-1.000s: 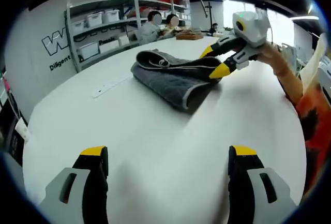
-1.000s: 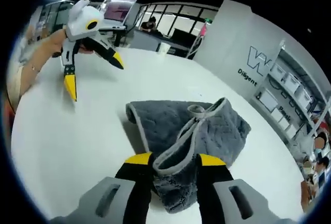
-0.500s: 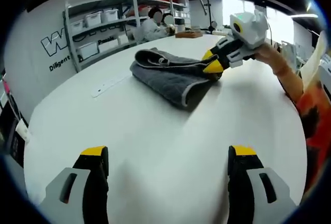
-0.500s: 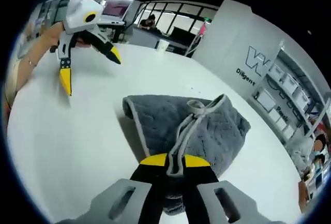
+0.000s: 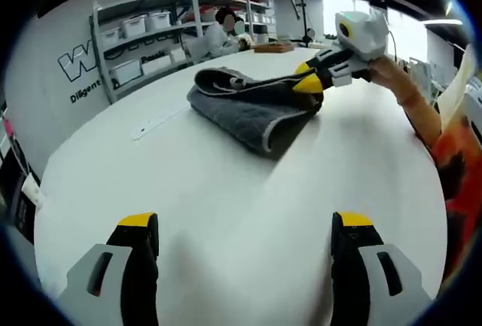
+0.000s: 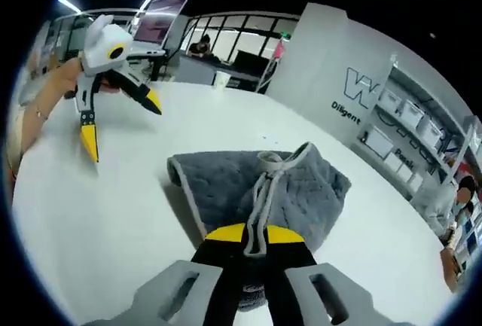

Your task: Open the folded towel by lifting each exposed corner and separating the folded layers until the towel lies flat within the target outline without major curled edges

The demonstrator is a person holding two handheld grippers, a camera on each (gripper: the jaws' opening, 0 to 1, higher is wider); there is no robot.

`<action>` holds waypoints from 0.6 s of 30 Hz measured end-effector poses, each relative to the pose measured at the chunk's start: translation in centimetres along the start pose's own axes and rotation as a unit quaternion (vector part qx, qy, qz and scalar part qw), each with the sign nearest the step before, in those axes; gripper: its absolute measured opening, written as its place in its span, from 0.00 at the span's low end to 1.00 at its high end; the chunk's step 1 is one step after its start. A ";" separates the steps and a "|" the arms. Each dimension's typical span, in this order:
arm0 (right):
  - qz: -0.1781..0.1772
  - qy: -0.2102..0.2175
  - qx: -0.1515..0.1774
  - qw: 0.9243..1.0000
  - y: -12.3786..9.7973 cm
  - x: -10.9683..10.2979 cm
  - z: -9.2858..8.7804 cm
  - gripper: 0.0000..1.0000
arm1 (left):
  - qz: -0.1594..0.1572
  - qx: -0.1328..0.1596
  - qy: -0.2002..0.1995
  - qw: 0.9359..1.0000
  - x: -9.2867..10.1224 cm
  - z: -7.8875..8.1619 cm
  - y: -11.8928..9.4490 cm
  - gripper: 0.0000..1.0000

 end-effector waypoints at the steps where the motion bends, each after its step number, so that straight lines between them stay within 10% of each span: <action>1: -0.006 0.006 0.003 1.000 -0.1 0.3 0.0 0.02 | 0.000 -0.001 0.001 1.000 0.0 0.0 0.0 0.93; 18: -0.102 0.110 0.036 0.988 -3.2 6.4 -1.5 0.01 | -0.001 0.000 0.002 1.000 0.1 0.0 0.0 0.93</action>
Point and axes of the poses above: the point that each gripper's makers call its tool centre point, and the gripper's own axes: y roughly forward along the fingers, x roughly to its right, z roughly out of its top, the point moved 1 cm from there along -y, roughly backward along the fingers, and after that the axes turned 4 degrees about -x, right-handed, at the moved point
